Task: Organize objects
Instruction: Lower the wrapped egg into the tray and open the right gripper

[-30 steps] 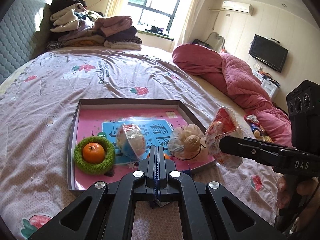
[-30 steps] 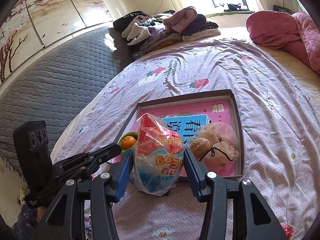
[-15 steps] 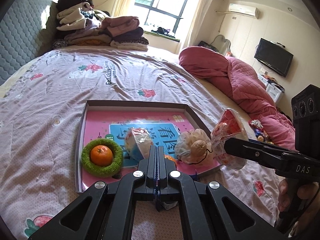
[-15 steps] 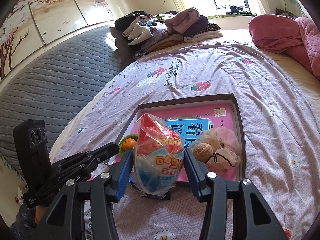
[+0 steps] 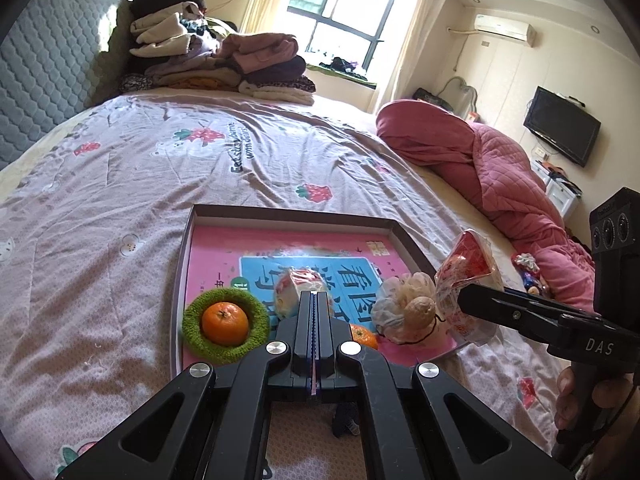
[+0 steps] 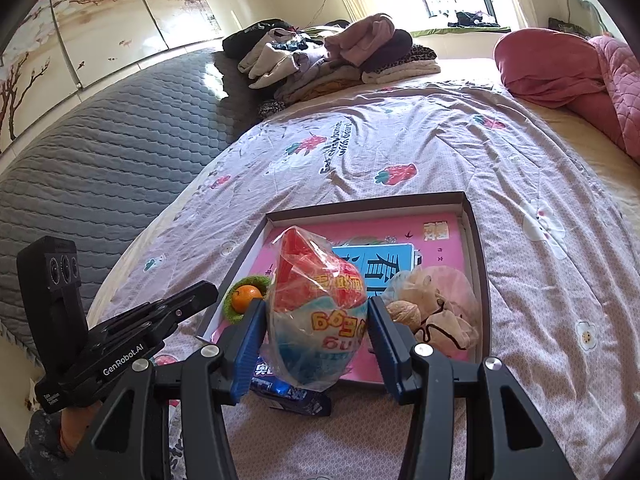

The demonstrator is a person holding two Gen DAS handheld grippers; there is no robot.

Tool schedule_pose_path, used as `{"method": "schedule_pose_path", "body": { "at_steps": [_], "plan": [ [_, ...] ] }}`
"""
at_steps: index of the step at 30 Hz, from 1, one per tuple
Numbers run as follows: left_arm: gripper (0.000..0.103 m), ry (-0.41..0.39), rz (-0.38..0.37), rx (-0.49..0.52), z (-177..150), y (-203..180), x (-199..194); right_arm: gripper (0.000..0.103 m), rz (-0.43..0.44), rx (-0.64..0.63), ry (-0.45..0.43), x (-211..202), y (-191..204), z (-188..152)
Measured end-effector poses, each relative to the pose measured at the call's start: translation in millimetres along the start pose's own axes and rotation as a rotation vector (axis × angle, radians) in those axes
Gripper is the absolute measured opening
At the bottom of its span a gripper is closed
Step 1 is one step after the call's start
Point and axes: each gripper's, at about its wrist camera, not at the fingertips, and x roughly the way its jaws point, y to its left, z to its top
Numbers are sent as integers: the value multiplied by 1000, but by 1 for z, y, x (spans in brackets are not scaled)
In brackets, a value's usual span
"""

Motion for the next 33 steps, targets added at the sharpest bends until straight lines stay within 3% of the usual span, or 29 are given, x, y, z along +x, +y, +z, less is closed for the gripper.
{"method": "schedule_pose_path", "body": {
  "at_steps": [33],
  "plan": [
    [0,19,82,-40,11,25,31,51,-126,-82,53,55,1,17]
  ]
}}
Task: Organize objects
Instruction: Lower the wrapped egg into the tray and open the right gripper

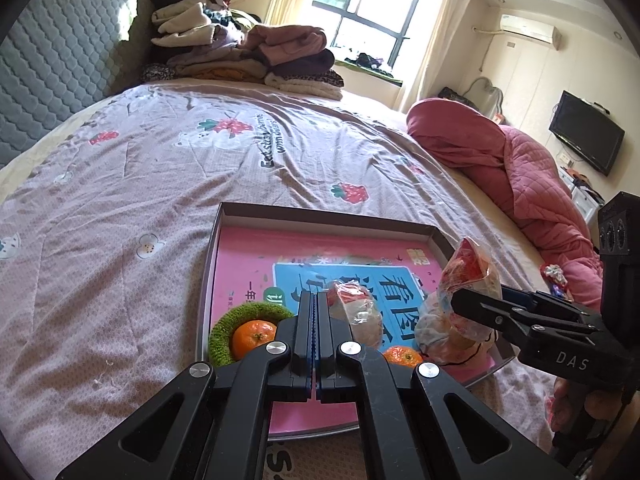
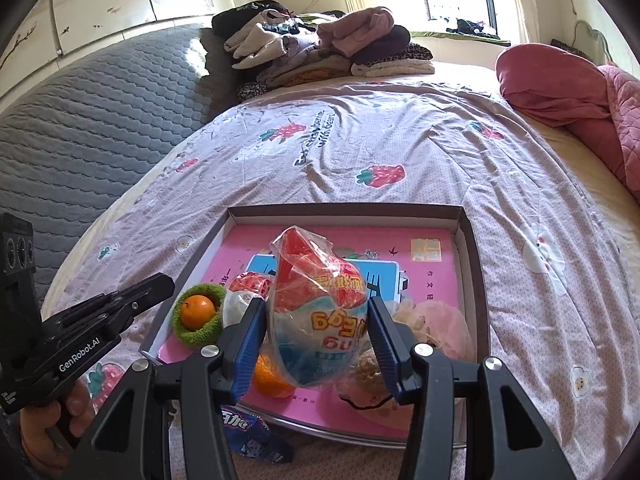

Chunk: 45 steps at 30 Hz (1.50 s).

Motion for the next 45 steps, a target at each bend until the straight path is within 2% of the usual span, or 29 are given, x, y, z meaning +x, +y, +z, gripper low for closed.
{"method": "schedule_pose_path", "body": {
  "at_steps": [6,11,13,25,45],
  "plan": [
    [0,7,15,23,-3,-2,6,51,7,-11,20,13,3,-2],
    [0,2,49,40,-4,-1,9,51,-13,-16,37,22,4,-4],
    [0,-6,84,64,-5,-3,11,51,-18,-20,43,26,3,-5],
    [0,14,139,99,-9,-4,24,51,-45,-25,83,48,1,-11],
    [0,34,195,128,-12,-3,37,52,-69,-43,112,66,6,-10]
  ]
}}
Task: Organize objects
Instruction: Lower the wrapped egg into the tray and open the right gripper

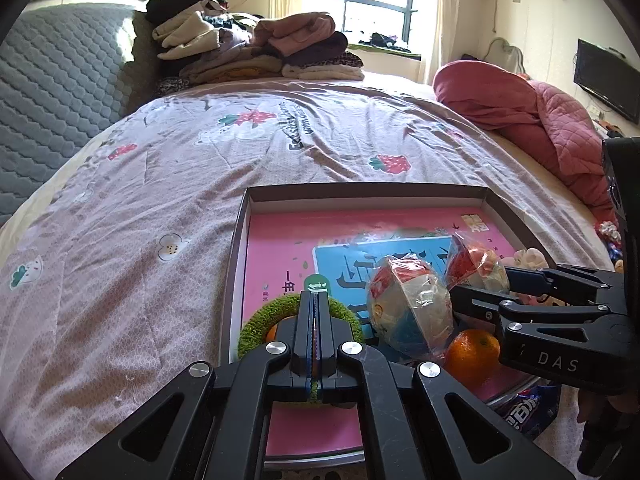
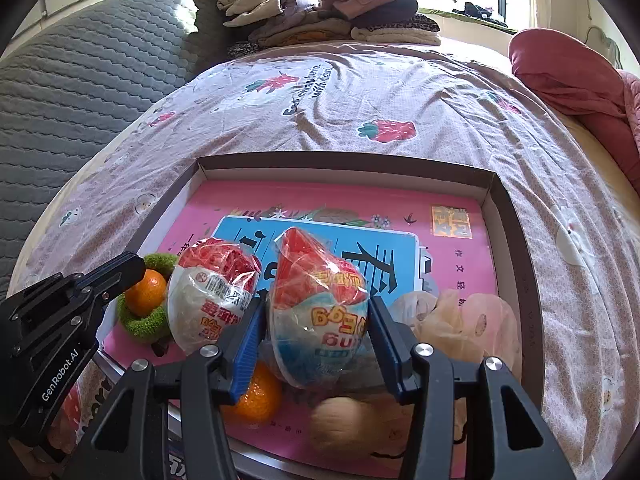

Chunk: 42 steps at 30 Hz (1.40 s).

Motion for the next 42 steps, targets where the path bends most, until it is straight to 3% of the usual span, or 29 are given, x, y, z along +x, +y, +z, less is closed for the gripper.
{"method": "schedule_pose_path", "body": {
  "at_steps": [37,42],
  "plan": [
    [4,19,38,-5,2,2,-4,53,-74,-21,35,-3,2,-2],
    [10,19,42,-8,2,3,-5,55,-76,-20,29,-7,2,-1]
  ]
}}
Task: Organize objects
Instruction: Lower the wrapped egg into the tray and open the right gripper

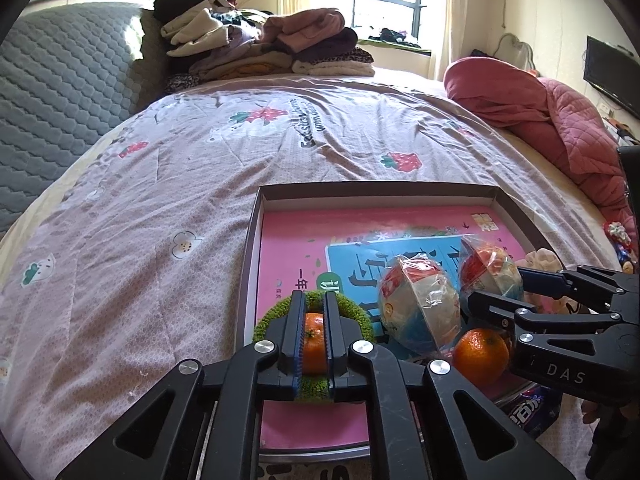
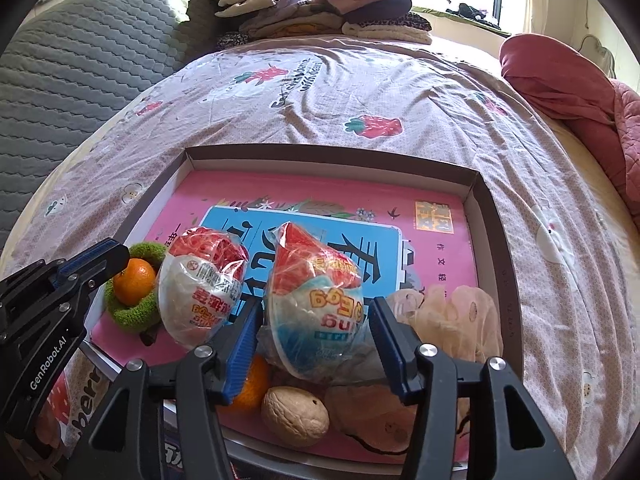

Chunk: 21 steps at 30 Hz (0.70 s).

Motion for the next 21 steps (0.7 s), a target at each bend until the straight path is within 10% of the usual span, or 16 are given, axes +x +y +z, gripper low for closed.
{"method": "schedule_pose_path", "body": {
  "at_steps": [21],
  "plan": [
    [25,-7,21,-15,5,0,-19,59,-22,-8,-39,-25,3,1]
  ]
}}
